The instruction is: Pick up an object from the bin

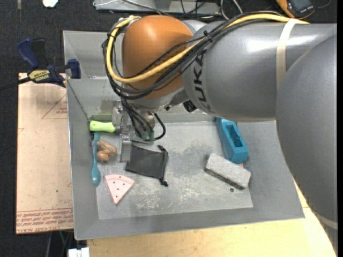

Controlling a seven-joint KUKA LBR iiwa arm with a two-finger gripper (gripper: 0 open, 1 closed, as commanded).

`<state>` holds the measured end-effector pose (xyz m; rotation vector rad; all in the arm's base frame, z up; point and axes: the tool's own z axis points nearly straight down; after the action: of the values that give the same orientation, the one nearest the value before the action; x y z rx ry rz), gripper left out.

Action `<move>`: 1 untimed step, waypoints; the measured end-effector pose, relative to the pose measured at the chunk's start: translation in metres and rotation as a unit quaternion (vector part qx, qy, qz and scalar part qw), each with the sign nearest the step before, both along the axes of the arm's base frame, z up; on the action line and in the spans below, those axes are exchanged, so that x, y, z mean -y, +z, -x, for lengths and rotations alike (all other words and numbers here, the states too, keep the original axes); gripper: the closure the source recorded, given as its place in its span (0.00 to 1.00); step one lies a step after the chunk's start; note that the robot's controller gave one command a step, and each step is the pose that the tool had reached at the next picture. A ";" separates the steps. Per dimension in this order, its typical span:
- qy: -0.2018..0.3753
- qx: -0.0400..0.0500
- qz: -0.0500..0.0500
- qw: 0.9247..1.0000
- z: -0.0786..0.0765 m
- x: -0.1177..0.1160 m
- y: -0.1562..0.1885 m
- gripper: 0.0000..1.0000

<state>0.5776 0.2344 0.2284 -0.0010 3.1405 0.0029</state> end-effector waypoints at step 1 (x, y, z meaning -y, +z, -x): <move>0.035 0.002 0.000 0.999 -0.007 0.047 -0.078 0.00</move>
Offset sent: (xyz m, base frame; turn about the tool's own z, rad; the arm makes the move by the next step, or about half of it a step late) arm -0.0103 -0.0928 -0.0929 0.1837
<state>0.5846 0.1872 0.1508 -0.1115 3.1349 0.0044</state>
